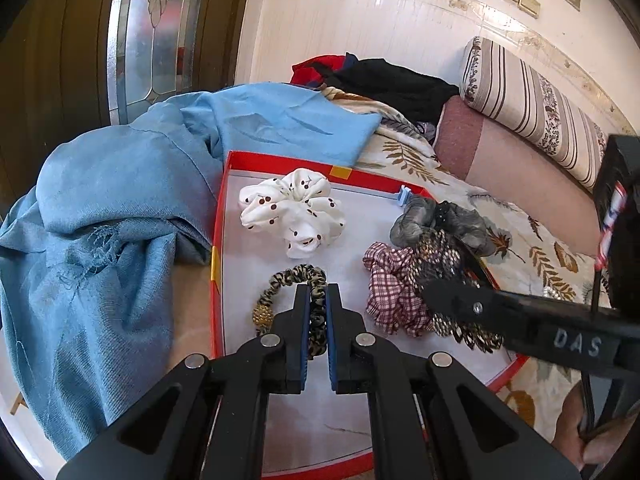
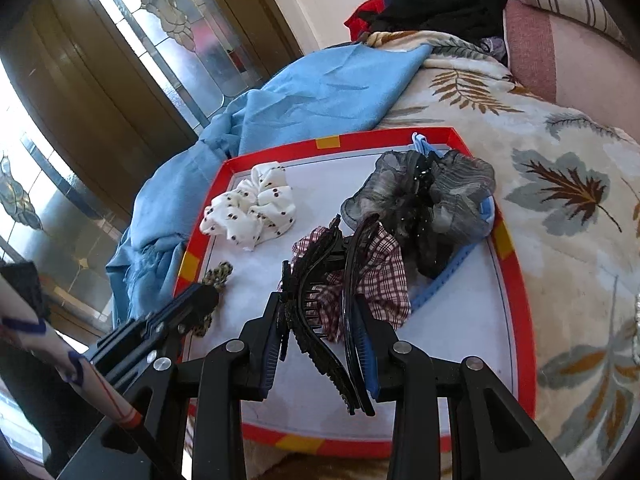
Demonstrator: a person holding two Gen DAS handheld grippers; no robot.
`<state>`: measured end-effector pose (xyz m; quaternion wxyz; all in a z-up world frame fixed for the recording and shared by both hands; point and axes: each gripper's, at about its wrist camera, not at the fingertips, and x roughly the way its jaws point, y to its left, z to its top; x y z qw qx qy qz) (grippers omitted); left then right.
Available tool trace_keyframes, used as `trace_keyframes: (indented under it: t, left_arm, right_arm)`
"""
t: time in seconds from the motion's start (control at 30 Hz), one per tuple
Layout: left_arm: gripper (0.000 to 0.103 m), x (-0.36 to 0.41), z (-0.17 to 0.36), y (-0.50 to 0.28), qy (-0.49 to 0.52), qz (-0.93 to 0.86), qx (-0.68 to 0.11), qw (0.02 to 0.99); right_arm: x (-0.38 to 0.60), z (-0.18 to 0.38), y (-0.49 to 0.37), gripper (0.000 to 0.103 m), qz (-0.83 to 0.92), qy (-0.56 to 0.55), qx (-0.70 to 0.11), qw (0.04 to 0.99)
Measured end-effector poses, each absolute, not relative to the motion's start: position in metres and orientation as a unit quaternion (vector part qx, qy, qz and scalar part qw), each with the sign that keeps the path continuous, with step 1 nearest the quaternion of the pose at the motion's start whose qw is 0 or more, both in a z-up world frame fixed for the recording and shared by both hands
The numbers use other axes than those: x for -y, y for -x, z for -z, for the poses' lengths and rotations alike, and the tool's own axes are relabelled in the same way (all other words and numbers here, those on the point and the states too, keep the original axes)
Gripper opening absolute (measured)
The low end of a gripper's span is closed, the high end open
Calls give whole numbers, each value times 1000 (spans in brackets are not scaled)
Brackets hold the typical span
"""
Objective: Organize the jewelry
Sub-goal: 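Lower the hair tie and claw clip into the box and open both tools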
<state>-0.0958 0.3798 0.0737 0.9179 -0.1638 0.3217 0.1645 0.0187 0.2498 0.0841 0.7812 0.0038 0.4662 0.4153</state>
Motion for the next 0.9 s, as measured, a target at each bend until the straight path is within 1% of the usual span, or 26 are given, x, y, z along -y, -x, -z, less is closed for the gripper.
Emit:
trace_keyframes:
  t: [0.6,0.67,0.7,0.73,0.8,0.9]
  left_arm:
    - [8,-383,-63,98,165,-175,-327,914]
    - [10,-383,-64,99,164,-176,-325,914]
    - [15,-383,-65,99,164,-177,-325,915]
    - [23,-383,-66,100,163,-177,-323,915]
    - [30,-383,-69,103,162,-181,-317,917]
    - [30,-382,-73,104,160,-182,-315,918]
  right_arm:
    - [-261,-70,-33,39,-411,-25,-488,770]
    - [-261,-71,-33,39,-411,-24,-489,769]
    - [-260,-72,-32,41,-411,-24,-488,769]
    - [-260,-72,-31,42,-412,-24,-488,769]
    - [-259,-75,-29,47,-414,-25,-485,770]
    - [-257,-80,-26,49,-416,-27,-480,772]
